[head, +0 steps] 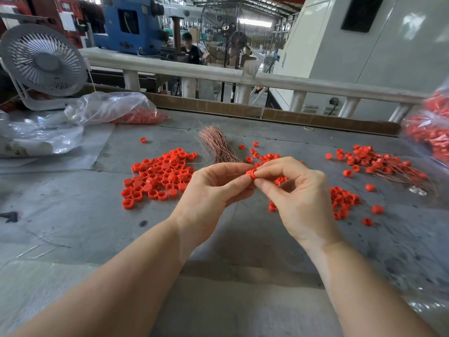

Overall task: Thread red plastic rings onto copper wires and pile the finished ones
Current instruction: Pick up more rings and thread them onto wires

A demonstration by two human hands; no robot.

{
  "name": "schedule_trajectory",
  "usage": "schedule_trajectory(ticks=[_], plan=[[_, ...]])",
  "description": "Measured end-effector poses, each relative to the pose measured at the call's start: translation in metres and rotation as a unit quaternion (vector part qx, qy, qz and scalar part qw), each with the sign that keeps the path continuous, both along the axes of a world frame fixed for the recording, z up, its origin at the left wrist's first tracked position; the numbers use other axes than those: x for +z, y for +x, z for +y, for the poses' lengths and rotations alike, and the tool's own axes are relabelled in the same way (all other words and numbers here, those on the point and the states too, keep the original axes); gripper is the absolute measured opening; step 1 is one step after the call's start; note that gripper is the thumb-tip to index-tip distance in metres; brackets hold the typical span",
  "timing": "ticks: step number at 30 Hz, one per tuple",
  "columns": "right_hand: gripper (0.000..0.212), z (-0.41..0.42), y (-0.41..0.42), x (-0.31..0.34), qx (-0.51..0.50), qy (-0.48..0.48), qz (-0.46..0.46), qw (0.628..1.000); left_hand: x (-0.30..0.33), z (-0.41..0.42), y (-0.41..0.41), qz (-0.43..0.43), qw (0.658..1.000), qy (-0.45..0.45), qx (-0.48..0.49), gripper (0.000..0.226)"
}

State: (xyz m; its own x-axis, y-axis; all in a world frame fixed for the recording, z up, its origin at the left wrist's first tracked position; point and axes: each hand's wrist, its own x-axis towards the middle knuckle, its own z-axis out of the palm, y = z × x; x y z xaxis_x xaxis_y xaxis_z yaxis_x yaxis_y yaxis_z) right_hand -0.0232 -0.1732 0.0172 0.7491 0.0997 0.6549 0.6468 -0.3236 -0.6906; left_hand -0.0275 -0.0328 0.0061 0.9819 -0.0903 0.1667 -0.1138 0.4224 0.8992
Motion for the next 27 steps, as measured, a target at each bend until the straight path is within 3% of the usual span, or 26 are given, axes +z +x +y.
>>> schedule_trajectory(ticks=[12,18,27], plan=[[0.024,-0.0003,0.0012,-0.0029,-0.015,-0.033,-0.023,0.999,-0.0004,-0.0008,0.0003,-0.009,1.000,0.020,0.016,0.022],[0.009,0.0004,0.0006,-0.0045,-0.028,-0.057,-0.042,0.997,-0.0009,-0.0010,-0.0005,-0.011,0.999,0.034,0.021,0.020],[0.021,0.0004,-0.0007,-0.0034,-0.035,-0.043,-0.011,0.998,-0.0013,-0.0022,-0.0015,0.000,0.999,0.023,0.025,0.026]])
